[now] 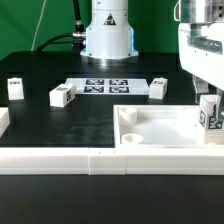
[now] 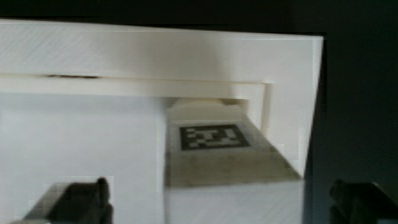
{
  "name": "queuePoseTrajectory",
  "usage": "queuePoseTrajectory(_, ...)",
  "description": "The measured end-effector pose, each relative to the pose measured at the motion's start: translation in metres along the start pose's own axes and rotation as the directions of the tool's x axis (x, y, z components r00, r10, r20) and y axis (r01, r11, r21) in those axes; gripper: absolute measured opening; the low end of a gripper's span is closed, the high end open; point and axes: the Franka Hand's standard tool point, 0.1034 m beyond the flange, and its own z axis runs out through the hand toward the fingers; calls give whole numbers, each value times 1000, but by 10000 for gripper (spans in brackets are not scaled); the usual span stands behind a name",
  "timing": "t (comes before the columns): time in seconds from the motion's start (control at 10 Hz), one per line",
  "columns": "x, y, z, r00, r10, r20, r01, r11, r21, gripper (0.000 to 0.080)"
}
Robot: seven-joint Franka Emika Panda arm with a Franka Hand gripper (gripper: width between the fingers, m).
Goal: Assemble one leg
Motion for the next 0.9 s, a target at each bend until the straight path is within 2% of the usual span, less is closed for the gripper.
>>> queuePoseTrajectory(0.2,-2,0,0,977,-215,2,215,977,-1,640)
queuePoseTrajectory(0.5,-5,-1,0,849,-529,2,529,849,-10,649)
queuePoseTrajectory(0.7,-4,0,0,717,-697,2,697,717,-17,649)
queuePoseTrajectory(0.8,-4,0,1,623,-782,4,782,623,-19,649)
queuePoseTrajectory(0.9,-4,0,1,529,-849,5,848,529,-32,649)
